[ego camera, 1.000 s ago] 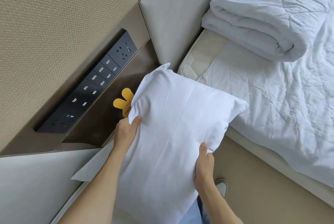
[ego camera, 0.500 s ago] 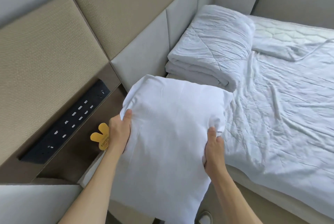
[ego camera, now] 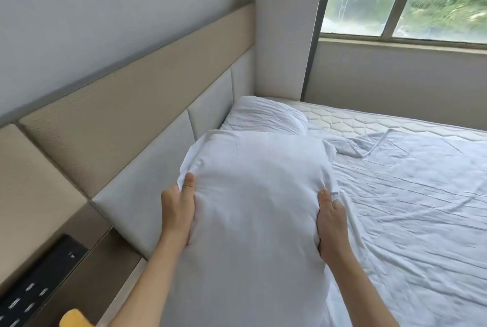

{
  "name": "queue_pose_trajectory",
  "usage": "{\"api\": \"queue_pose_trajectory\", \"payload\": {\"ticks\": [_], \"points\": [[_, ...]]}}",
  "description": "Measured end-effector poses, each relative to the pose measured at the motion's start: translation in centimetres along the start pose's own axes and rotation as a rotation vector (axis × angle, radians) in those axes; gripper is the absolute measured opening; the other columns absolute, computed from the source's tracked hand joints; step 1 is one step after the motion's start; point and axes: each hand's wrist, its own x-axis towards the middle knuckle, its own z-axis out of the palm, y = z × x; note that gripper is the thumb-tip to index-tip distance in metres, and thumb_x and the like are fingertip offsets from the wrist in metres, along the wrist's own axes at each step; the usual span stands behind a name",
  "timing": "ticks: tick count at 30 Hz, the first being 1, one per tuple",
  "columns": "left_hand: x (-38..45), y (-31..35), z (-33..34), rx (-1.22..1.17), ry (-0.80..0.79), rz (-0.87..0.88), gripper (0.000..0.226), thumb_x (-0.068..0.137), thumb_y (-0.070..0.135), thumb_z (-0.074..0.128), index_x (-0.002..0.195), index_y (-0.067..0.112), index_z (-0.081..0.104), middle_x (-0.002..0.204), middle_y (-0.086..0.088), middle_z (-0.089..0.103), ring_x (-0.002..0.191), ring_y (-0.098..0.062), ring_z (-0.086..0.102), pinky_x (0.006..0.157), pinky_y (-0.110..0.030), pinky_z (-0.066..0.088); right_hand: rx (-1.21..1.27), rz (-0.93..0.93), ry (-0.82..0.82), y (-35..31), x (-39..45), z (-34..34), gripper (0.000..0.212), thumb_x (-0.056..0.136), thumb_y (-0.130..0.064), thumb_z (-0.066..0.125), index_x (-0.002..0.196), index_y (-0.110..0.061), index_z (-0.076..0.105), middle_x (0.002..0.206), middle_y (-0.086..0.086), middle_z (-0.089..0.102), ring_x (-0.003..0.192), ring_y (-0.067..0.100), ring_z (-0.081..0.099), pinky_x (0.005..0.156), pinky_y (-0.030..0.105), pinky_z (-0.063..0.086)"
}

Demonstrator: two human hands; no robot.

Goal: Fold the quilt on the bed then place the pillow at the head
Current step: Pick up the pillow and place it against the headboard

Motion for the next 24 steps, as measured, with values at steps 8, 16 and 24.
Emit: {"api": "queue_pose_trajectory", "payload": {"ticks": [8, 16, 24], "points": [[16.8, 3.7, 11.0, -0.042, -0.055, 0.014, 0.050, 0.100, 0.045, 0.056, 0.067, 0.012, 0.038, 0.064, -0.006, 0.036, 0.059, -0.020, 0.037, 0.055, -0.034, 0.031, 0.009, -0.024, 0.111, -4.9, 16.5, 6.5, 0.036, 0.107, -0.037, 0.046, 0.103, -0.013, 0.072, 0.095, 0.007, 0.077, 0.090, 0.025, 0.072, 0.076, 0.038, 0.056], [34.7, 9.7, 22.1, -0.066, -0.121, 0.162, 0.047, 0.104, 0.039, 0.052, 0.066, 0.014, 0.039, 0.064, -0.007, 0.042, 0.059, -0.021, 0.041, 0.055, -0.033, 0.035, 0.055, -0.076, 0.157, -10.2, 35.4, 14.7, 0.037, 0.106, -0.033, 0.046, 0.094, -0.003, 0.064, 0.083, 0.004, 0.065, 0.078, 0.022, 0.062, 0.069, 0.033, 0.049], [46.3, 0.9, 31.7, 0.143, -0.359, 0.003, 0.037, 0.093, 0.044, 0.056, 0.077, 0.011, 0.055, 0.074, -0.002, 0.056, 0.076, -0.027, 0.053, 0.061, -0.034, 0.041, -0.257, 0.110, 0.022, -2.3, 45.8, 19.6, 0.021, 0.101, -0.033, 0.050, 0.106, -0.013, 0.054, 0.105, 0.005, 0.055, 0.085, 0.020, 0.053, 0.073, 0.034, 0.043]]}}
